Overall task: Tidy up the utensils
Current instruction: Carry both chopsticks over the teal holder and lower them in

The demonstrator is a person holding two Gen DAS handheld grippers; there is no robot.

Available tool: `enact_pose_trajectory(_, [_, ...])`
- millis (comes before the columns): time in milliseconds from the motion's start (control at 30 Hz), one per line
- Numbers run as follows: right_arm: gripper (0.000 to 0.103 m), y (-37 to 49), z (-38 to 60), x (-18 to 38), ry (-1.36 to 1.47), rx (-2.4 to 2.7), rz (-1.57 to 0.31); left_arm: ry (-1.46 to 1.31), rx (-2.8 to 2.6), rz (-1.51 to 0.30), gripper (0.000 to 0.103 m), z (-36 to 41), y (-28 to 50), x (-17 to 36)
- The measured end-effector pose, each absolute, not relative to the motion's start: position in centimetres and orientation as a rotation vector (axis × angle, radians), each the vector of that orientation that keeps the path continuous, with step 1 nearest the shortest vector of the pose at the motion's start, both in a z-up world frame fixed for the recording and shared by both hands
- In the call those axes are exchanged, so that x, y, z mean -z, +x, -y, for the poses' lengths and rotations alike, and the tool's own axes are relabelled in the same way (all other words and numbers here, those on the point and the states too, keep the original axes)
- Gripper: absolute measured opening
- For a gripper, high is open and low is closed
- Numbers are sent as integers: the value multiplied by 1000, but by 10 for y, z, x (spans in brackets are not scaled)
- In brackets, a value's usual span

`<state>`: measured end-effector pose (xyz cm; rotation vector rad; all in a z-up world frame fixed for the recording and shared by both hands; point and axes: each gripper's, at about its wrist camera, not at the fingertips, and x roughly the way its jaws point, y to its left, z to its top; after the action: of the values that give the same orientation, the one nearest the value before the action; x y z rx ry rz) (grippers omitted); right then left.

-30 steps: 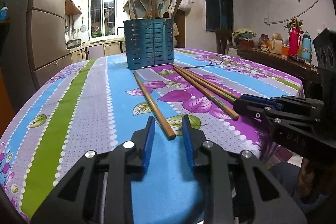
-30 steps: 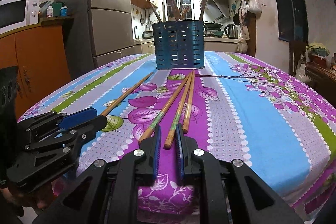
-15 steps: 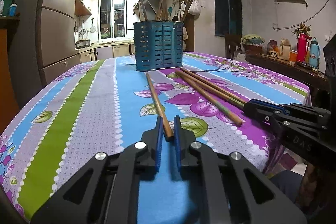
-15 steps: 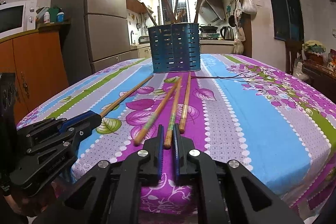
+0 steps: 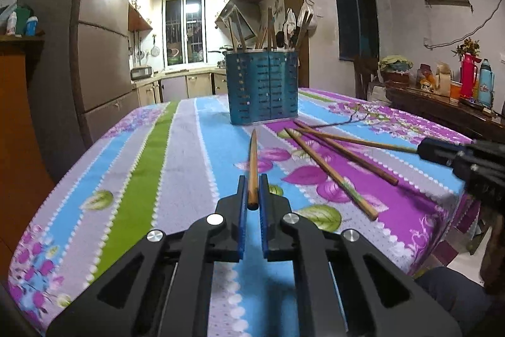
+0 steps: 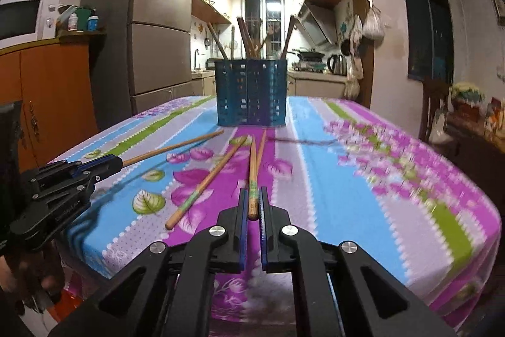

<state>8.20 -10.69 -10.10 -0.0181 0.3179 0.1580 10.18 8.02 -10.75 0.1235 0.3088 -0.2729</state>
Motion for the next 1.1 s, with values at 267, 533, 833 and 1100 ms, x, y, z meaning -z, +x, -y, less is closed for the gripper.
enact_pose_trajectory(267, [7, 64, 111, 42, -164, -205, -224, 145, 269, -227, 6, -82, 96, 67])
enact_pose_trajectory(533, [7, 68, 129, -24, -160, -284, -110, 152, 296, -119, 5, -81, 99, 7])
enact_pose_trajectory(833, [8, 119, 153, -84, -89, -352, -147, 115, 361, -133, 5, -75, 143, -52])
enact_pose_trajectory(1100, [8, 156, 174, -137, -80, -393, -260, 135, 383, -110, 5, -69, 161, -106])
